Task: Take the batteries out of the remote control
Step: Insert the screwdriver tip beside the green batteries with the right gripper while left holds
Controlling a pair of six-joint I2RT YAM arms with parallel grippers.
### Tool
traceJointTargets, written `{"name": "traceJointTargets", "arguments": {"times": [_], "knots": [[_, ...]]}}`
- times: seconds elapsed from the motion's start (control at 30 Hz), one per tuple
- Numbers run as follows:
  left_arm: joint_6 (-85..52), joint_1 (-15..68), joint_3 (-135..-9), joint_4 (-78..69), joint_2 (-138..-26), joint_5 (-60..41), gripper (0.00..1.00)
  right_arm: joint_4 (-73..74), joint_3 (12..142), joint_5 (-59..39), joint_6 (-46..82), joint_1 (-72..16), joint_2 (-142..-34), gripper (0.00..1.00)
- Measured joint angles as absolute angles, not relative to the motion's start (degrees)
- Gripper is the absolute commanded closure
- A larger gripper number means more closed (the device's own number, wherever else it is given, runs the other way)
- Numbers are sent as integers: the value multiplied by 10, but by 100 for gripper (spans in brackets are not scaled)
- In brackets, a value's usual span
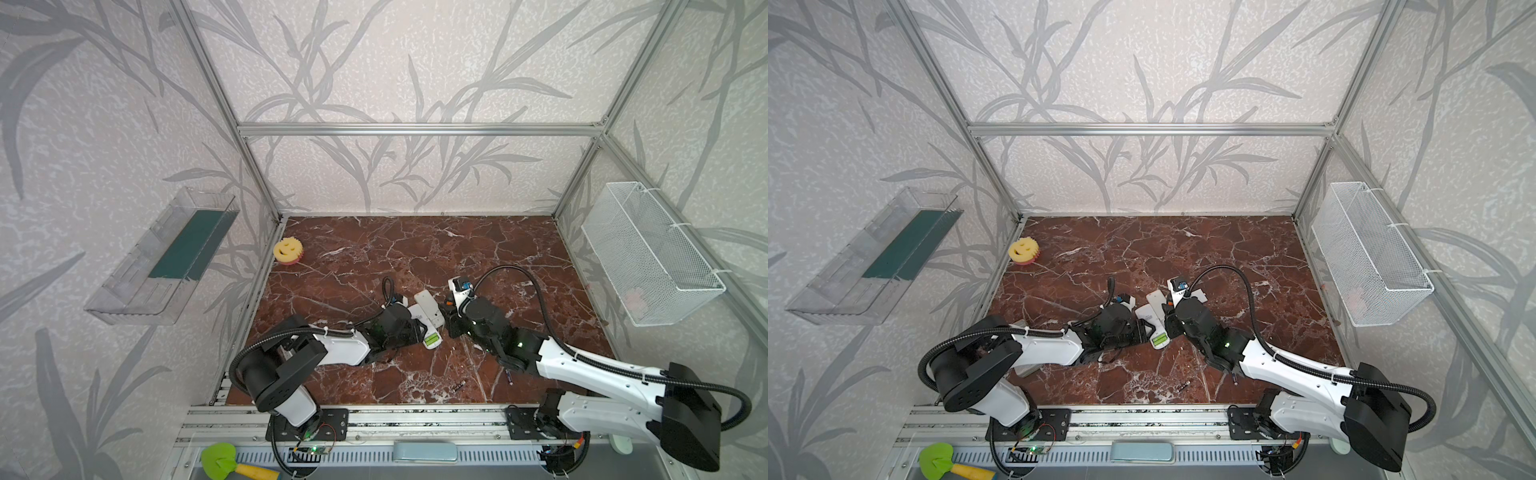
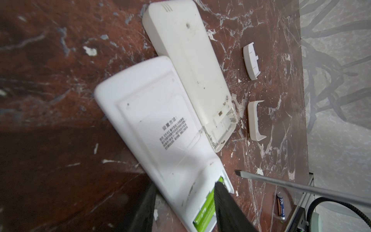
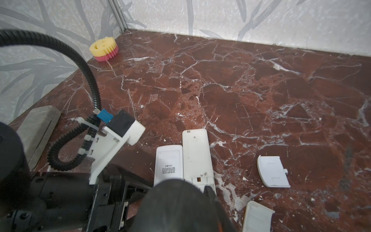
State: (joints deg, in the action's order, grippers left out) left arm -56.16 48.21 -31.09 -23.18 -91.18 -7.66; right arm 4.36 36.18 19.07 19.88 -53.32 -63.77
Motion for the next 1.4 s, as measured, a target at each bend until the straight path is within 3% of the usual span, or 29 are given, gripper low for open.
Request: {"name": "traceJointTargets", "arguments": {"times": [0.47,1.03,1.4], "knots": [[-562,482,-311,-232,-913,-87,54,36,371,190,234,-540,-641,100],[-559,479,-311,-231,-914,-92,54,105,371,42,125,-541,-705,100],[-549,463,-318,-231,-922,-120,54,84,406,-198,-21,-460,-746,100]]}}
